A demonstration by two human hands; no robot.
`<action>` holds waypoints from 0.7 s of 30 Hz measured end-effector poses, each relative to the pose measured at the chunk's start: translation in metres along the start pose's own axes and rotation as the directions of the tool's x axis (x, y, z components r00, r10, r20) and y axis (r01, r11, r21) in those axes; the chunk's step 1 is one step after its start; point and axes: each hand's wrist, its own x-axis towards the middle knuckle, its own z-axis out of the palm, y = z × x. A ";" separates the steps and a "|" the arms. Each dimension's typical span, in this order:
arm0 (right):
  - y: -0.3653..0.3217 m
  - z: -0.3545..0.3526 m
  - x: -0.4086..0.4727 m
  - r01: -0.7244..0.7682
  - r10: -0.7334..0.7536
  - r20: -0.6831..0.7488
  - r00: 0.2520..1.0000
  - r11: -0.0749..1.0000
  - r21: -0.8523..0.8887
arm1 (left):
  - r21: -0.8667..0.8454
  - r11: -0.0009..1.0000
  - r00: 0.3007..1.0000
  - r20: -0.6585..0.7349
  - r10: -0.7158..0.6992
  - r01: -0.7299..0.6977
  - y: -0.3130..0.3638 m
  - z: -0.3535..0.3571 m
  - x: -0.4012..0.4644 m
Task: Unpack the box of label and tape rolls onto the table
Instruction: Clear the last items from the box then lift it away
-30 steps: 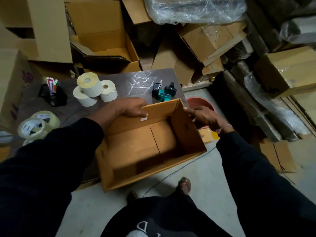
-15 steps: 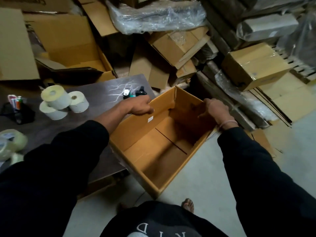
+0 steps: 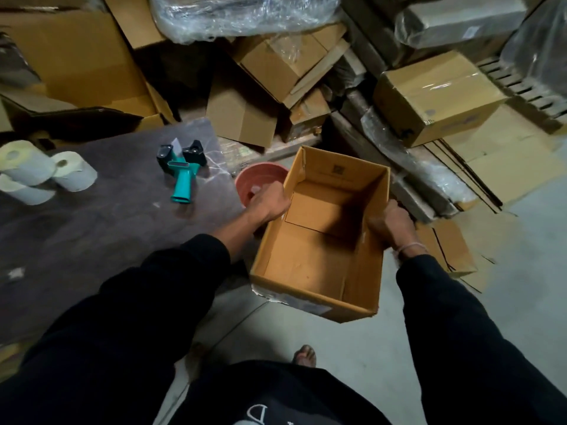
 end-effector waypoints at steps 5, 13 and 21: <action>0.066 0.011 0.025 -0.077 0.065 0.113 0.991 0.992 0.104 | 0.077 0.996 0.998 0.050 -0.045 0.041 0.009 0.063 0.012; 0.116 0.067 0.025 -0.275 0.223 0.187 0.957 0.904 0.329 | 0.126 0.992 0.972 0.231 -0.034 0.004 -0.036 0.154 0.067; 0.207 0.207 0.103 -0.557 0.353 0.449 0.821 0.670 0.491 | 0.168 0.984 0.963 0.251 -0.099 0.057 -0.070 0.220 0.087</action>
